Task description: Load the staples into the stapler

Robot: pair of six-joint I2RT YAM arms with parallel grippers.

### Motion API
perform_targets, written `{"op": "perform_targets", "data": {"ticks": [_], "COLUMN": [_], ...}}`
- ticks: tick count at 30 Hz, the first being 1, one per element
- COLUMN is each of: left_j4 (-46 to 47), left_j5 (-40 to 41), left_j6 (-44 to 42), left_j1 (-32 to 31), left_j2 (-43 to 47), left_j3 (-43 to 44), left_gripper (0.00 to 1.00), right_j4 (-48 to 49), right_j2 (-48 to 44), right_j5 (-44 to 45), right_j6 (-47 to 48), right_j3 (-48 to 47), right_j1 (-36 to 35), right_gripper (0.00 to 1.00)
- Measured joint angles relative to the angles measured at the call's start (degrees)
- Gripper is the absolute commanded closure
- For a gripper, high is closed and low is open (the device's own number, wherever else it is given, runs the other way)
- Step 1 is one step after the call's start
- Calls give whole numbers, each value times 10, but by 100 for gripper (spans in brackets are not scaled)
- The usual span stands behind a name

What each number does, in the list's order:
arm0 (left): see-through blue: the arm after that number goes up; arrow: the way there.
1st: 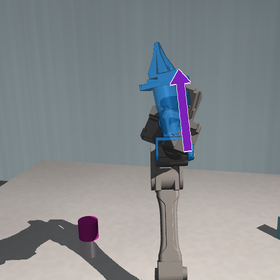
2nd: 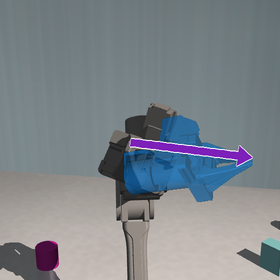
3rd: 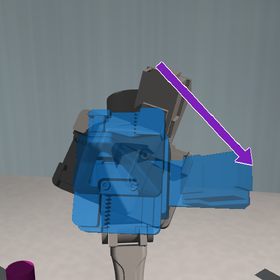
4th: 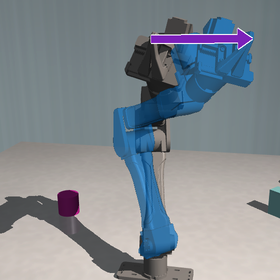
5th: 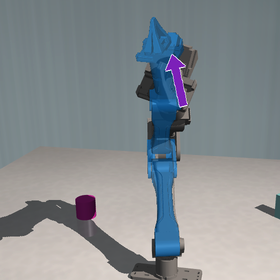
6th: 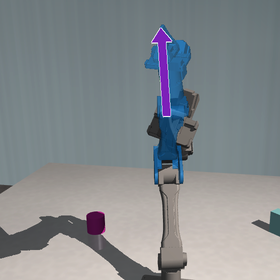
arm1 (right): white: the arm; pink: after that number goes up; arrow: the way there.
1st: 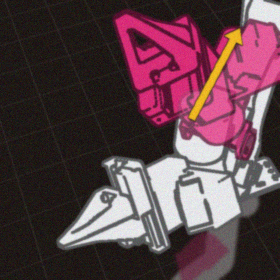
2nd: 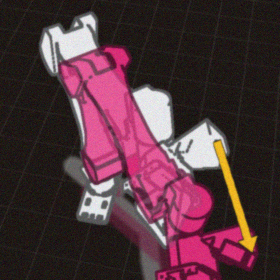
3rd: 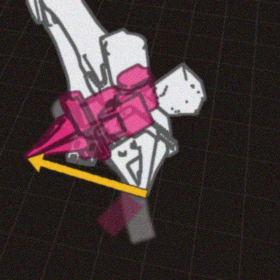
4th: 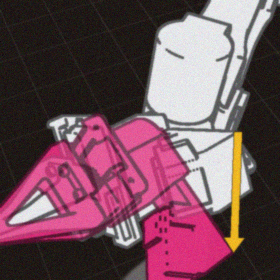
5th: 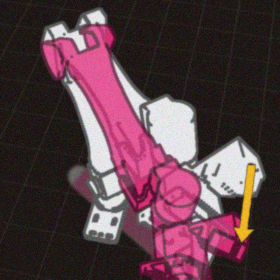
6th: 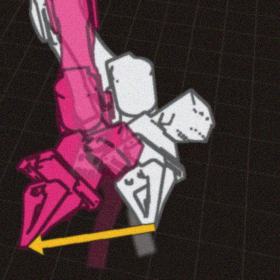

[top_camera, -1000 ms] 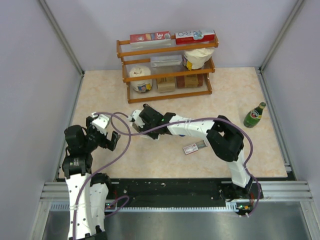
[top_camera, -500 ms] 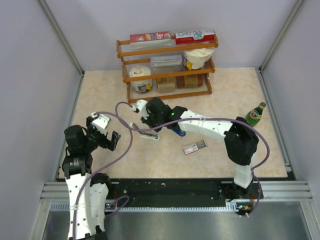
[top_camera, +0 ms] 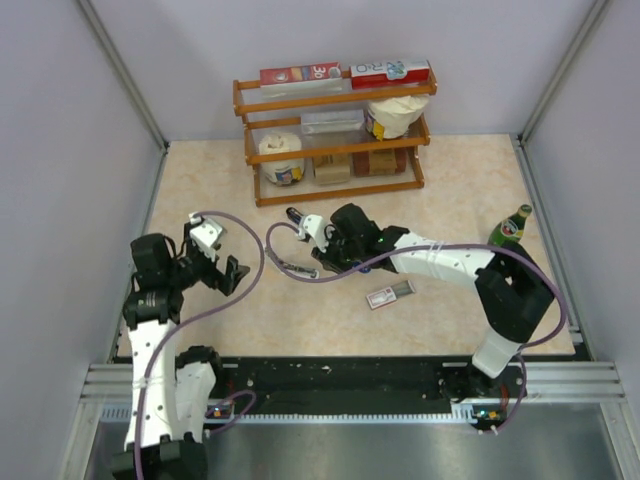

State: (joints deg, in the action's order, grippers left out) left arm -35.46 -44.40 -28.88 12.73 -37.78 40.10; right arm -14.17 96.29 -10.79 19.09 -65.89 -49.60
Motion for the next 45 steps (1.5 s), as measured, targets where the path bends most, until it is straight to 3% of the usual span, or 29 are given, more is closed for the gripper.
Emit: {"op": "perform_targets", "data": {"ticks": [6,17,22,36,45], "left_j4": [60,159,174,179,179], "left_j5": [-51,-20,-7,9,9], "left_j6": [21,103,120,127,128], "left_j1": [0,-8,-16,-61,-69], "left_j2": [-100,-247,-277,-334,-346], "left_j3": [6,20,22,33,41], "left_gripper": [1,1,1,19,25], "right_j4": [50,86,86,90,93], "right_j2": [23,91,94,121,126], "right_j5": [-42,-63,-68,-66,-56], "right_j6": [4,3,2,2,3], "right_j3": [18,2,-6,-30,-36], "right_j1": [-1,-1,-2,-21,-21], "right_gripper": [71,69,68,66,68]}}
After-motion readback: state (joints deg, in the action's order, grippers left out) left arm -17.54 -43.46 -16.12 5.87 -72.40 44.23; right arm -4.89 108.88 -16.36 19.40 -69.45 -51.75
